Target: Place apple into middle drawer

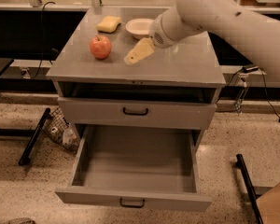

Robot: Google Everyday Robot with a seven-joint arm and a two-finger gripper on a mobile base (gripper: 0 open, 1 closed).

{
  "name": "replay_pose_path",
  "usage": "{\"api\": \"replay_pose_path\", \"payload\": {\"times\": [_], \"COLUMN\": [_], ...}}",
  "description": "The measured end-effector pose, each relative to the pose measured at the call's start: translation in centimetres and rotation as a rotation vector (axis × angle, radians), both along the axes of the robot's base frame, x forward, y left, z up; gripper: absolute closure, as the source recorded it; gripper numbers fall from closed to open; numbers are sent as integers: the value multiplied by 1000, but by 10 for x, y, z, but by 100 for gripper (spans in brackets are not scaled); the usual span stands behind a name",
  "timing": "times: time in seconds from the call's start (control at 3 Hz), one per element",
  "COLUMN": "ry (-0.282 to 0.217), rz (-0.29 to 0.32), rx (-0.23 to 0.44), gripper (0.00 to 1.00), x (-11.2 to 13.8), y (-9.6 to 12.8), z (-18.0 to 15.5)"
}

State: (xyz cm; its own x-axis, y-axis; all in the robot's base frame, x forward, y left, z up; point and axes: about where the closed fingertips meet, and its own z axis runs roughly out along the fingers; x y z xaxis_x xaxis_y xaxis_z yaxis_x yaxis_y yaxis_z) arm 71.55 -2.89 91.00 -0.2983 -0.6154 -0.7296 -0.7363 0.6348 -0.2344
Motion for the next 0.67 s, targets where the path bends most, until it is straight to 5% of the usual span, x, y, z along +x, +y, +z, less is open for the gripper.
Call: {"api": "replay_pose_path", "payload": {"times": [0.67], "ry": [12], "rz": [-9], "rx": [151], "gripper": [0], "x": [40], "y": [37], "z": [-23]}}
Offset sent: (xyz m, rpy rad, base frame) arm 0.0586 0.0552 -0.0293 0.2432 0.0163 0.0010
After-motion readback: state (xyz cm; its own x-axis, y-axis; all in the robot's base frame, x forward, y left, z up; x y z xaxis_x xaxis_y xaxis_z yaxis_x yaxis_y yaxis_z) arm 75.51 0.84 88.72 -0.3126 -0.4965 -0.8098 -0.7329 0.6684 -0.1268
